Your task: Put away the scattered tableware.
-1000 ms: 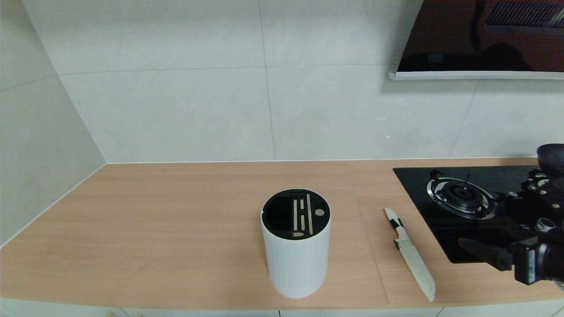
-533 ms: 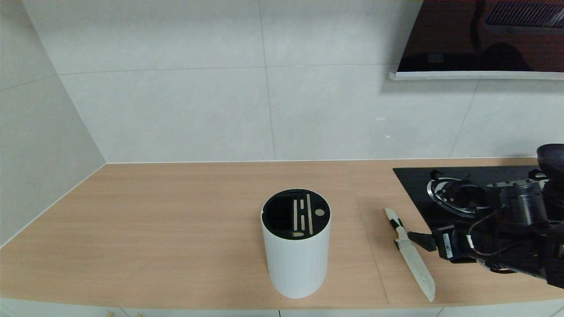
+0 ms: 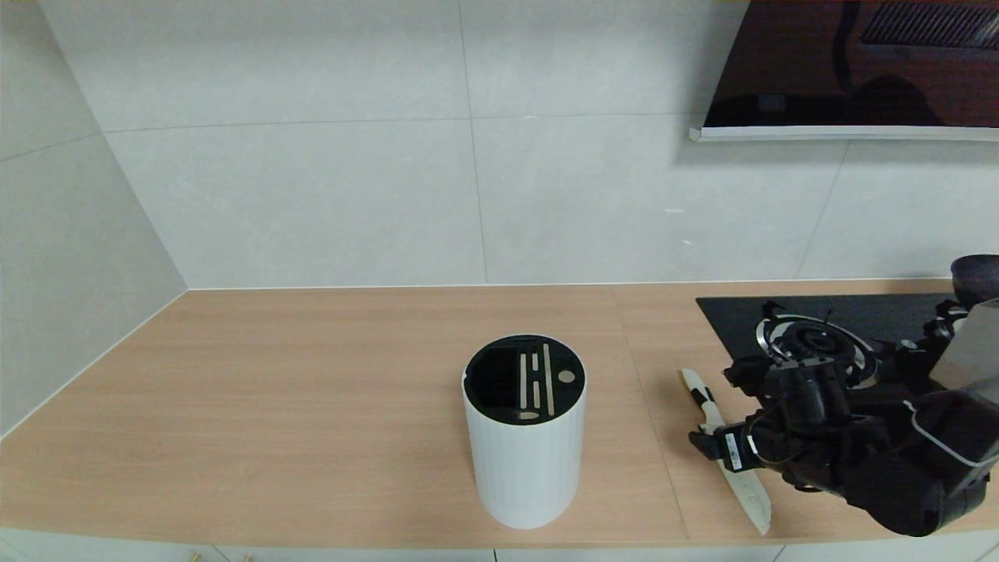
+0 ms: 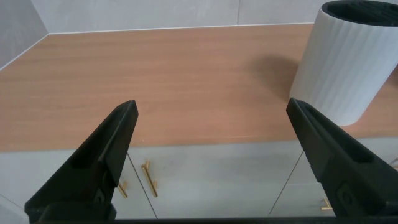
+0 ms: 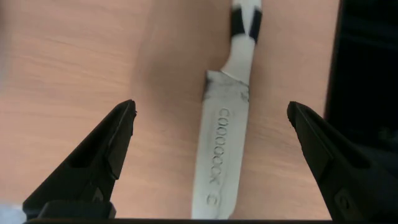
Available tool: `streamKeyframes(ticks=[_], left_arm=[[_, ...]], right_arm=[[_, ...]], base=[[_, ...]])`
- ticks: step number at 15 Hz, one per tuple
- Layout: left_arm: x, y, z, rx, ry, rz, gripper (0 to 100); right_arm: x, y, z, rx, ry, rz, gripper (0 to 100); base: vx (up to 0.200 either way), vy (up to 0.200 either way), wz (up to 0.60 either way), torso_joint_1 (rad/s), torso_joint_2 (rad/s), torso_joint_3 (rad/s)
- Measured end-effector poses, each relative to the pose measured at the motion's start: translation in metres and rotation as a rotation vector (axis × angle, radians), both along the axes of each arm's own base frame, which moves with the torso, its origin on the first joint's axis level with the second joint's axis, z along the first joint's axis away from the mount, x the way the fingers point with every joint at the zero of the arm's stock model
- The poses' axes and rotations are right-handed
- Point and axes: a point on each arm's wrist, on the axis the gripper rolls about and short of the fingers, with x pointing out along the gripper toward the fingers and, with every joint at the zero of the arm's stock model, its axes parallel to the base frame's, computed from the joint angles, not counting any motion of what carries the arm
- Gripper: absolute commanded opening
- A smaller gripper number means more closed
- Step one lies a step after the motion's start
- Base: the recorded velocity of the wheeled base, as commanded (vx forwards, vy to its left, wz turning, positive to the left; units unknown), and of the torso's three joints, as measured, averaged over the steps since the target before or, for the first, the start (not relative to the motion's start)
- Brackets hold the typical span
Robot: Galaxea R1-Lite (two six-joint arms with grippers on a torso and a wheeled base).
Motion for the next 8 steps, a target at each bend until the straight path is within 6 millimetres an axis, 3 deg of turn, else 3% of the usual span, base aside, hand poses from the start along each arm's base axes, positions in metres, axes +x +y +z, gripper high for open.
streamKeyframes(ticks=[8], left_arm=[[0.0, 0.0, 0.0, 0.0, 0.0, 0.0, 100]], right_arm=[[0.024, 0.003, -0.038, -0.007, -0.004, -0.09, 100]], base=[[0.0, 0.0, 0.0, 0.0, 0.0, 0.0]])
